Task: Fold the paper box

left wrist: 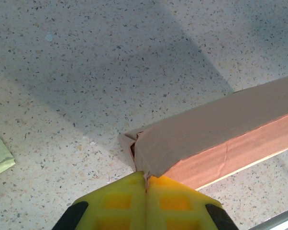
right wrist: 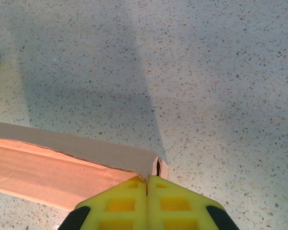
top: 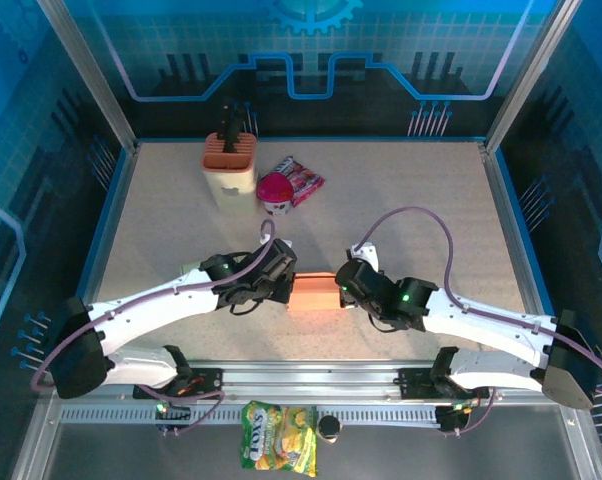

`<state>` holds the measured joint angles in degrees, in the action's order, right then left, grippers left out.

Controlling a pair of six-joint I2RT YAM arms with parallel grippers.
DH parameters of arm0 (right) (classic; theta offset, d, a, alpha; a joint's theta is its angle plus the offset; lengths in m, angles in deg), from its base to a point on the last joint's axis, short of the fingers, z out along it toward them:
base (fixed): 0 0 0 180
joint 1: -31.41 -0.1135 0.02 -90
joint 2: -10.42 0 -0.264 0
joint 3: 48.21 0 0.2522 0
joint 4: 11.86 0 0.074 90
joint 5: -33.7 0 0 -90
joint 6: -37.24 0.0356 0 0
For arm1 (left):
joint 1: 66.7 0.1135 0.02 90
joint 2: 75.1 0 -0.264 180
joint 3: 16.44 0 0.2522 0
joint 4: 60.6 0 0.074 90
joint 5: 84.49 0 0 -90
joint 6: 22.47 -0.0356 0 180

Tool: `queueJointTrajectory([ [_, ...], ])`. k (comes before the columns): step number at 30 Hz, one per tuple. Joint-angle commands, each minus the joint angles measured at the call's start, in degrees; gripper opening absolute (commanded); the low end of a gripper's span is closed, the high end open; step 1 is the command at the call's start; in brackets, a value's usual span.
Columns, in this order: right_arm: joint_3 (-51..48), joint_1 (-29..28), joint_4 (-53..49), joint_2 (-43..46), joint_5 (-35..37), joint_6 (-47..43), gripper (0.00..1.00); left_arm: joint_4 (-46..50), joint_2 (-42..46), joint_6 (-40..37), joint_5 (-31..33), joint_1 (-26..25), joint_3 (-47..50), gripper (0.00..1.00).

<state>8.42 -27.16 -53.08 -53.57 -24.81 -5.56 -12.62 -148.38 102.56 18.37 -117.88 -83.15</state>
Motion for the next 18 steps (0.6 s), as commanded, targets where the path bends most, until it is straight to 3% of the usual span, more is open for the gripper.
queueJointTrajectory([
  [1, 1.1, -1.23, -0.22, -0.3, -0.55, 1.07, 0.0, -0.2, -0.94, 3.07, -0.99, -0.65, -2.07, 0.0],
  [18, 0.8, -1.27, -0.31, 0.0, -0.37, 1.11, 0.0, -2.34, -1.14, 7.33, -2.66, -0.33, -2.16, 0.0],
])
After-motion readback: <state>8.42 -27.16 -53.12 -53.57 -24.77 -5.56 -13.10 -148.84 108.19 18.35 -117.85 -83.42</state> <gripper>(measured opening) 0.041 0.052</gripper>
